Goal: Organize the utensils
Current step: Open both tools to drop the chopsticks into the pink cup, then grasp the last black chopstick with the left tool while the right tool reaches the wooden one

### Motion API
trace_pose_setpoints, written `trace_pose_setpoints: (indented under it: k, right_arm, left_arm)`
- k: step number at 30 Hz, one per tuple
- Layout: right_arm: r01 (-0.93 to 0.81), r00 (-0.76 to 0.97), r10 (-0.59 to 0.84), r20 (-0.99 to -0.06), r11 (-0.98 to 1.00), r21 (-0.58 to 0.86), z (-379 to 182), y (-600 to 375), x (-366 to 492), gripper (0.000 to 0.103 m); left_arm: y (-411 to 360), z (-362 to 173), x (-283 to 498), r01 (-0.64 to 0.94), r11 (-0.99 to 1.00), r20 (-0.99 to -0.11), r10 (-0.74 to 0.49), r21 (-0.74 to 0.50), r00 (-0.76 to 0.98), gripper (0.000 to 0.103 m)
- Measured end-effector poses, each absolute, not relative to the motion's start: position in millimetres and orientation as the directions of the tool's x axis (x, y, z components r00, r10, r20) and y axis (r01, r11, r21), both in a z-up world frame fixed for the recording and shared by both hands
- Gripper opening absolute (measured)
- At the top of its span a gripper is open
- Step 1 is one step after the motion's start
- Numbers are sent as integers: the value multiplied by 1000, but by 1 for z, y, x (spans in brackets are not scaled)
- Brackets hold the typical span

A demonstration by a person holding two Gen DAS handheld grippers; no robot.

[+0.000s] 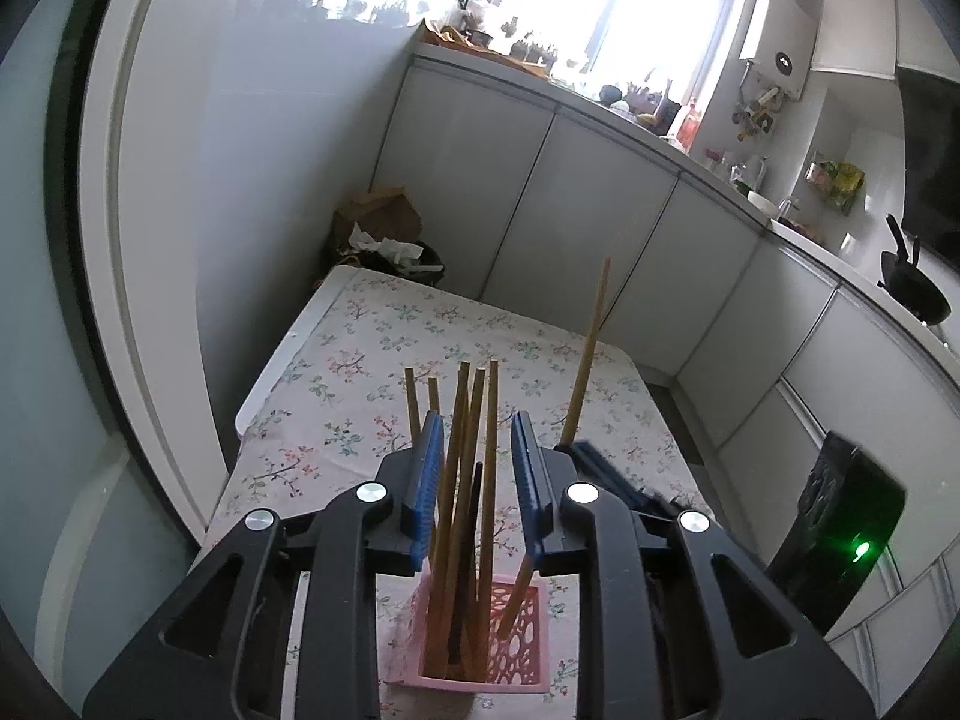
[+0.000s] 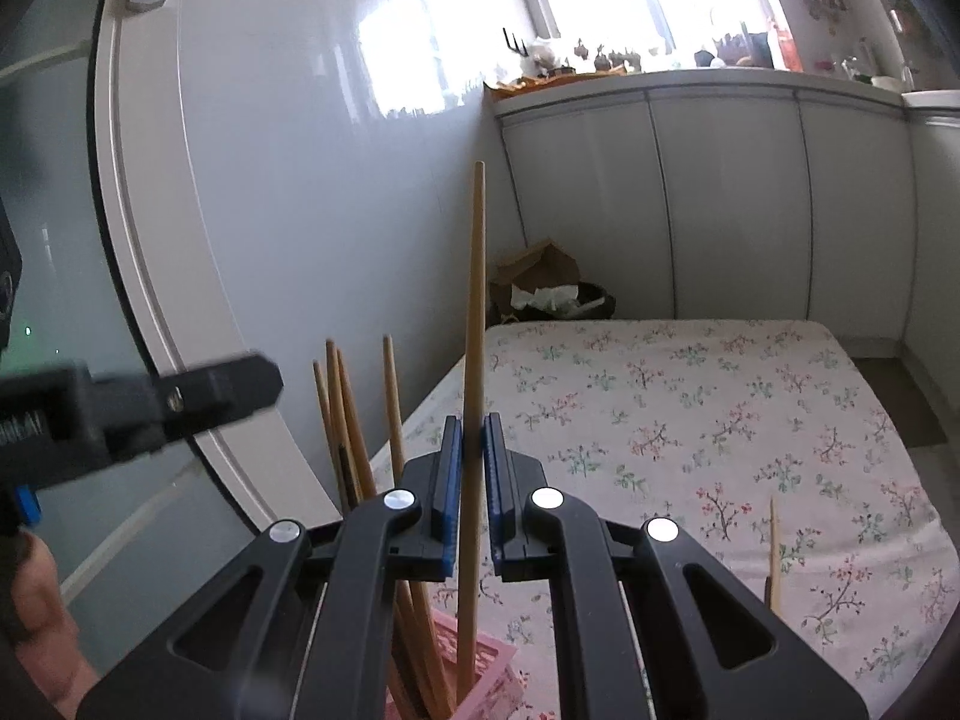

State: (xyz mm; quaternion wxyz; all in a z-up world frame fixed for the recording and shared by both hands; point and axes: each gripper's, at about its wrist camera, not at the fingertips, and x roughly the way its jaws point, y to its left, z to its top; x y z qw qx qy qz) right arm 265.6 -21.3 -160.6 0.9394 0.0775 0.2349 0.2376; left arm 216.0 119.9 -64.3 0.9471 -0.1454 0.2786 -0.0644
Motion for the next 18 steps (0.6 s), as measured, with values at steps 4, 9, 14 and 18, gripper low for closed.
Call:
trace_pose_setpoints:
  k: [4,9,14,18]
  right_arm:
    - [-422,729,510,-456,860,287,-163,-23,265,9]
    - [-413,718,521,-462,853,319,-148,-43,262,9]
    - [-338,736,483,-475,870,360,-120,-93,268,10]
    - [-224,756,428,-495,880,419,-102,-153,275,27]
  left_arm:
    - [119,-62,215,42,947,-503,-207,-319,839,23]
    - [116,-56,213,53,943,-489,-218,-330,845,23]
    - [103,-49,212,95,935,-476,-260,-343,840,23]
    - [72,-47,211,161,930,-485,-313,-330,817,31]
